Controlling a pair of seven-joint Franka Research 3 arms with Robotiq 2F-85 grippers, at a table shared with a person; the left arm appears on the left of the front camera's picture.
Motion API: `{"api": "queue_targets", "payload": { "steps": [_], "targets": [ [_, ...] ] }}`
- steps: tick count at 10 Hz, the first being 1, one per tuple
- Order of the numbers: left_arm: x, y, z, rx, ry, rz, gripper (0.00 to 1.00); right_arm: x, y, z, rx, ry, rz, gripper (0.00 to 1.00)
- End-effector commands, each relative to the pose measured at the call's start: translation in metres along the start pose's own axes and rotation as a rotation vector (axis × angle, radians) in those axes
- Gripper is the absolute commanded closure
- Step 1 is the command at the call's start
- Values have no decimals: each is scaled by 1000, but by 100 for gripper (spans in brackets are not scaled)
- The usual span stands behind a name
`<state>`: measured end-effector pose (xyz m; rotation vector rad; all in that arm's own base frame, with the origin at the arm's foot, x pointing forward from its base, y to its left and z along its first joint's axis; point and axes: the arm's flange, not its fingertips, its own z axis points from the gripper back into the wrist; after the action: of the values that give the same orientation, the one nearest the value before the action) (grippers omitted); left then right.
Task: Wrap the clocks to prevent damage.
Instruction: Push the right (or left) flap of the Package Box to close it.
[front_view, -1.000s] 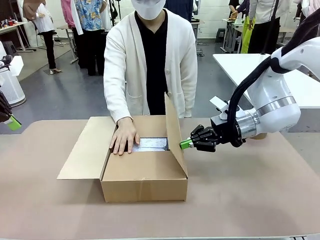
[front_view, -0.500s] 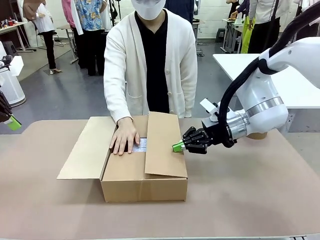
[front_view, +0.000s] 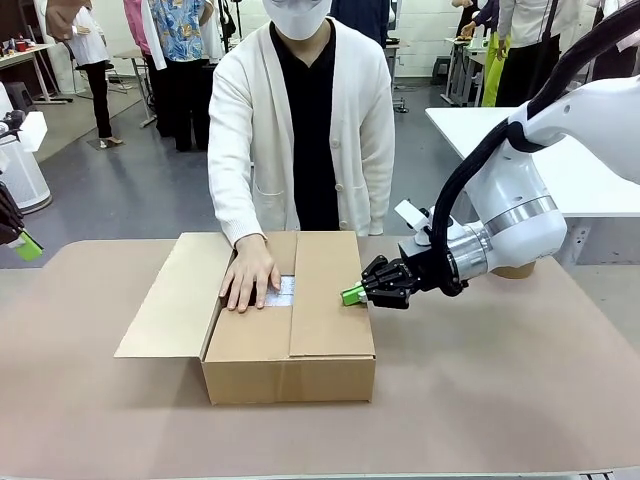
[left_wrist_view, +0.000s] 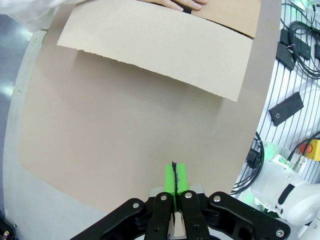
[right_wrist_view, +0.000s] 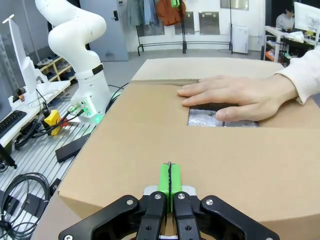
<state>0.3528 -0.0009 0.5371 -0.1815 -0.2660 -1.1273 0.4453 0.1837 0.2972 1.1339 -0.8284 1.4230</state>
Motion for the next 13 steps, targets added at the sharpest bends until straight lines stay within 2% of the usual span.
{"api": "queue_targets", "payload": {
  "steps": [1, 8, 9, 13],
  "targets": [
    [-1, 2, -1, 6, -13, -10, 100, -19, -9, -12, -25, 71, -33, 99],
    [-1, 2, -1, 6, -13, -10, 100, -20, -6, -13, -6, 145, -28, 99],
    [-1, 2, -1, 6, -13, -10, 100, 0, -1, -1, -1, 11, -21, 99],
    [-1, 2, -1, 6, -13, -10, 100, 0, -1, -1, -1, 11, -21, 99]
  ]
}}
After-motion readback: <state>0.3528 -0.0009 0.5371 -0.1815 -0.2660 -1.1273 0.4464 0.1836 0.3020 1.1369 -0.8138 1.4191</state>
